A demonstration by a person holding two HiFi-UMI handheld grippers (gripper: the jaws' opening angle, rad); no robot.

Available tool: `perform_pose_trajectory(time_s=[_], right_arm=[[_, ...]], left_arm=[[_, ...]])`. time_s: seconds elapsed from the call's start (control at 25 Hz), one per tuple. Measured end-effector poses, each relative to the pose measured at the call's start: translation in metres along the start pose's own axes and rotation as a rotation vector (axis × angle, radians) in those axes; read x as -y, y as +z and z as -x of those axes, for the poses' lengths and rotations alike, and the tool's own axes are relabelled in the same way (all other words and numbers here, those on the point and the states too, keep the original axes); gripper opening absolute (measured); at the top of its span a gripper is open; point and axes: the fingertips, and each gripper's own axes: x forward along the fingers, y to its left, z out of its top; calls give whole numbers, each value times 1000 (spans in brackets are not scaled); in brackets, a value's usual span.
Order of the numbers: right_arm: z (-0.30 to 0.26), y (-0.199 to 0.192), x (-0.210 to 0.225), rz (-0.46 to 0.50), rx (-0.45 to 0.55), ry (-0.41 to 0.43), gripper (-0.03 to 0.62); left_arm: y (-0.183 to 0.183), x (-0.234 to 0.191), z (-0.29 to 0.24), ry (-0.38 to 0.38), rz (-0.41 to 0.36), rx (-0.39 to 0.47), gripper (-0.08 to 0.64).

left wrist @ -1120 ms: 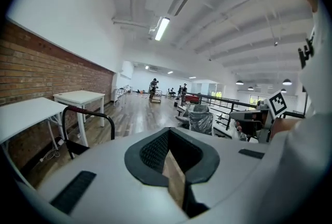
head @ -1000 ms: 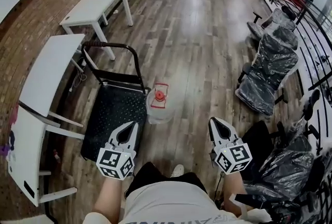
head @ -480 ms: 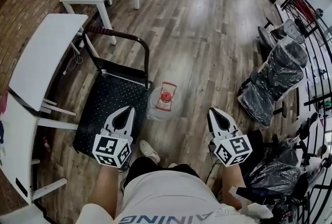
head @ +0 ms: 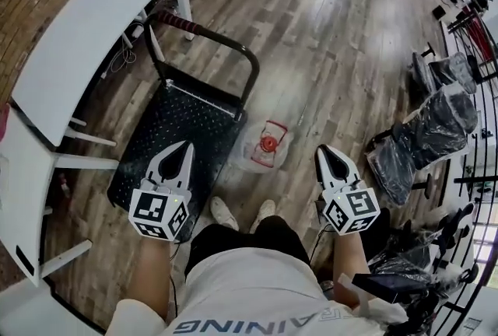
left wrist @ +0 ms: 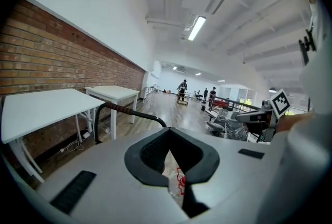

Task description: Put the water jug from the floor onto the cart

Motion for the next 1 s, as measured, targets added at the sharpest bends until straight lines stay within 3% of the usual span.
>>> perform_pose_trajectory(time_s=[0.2,0.36,0.56,1.0], right_arm=[[-62,-42,14,57,-131,71,19],[-105,-79,28,62,-215,191,58],[-158,-126,40,101,-303,290,88],[-217,-251,44,108,-455,354,225]], left_arm=[[-24,-22,2,90,62,-10,0],[-49,-21,-4,189,131,-15,0],[-73,-21,-15,311,126,-40,0],[-122,-26,-27,379,150,-142,0]])
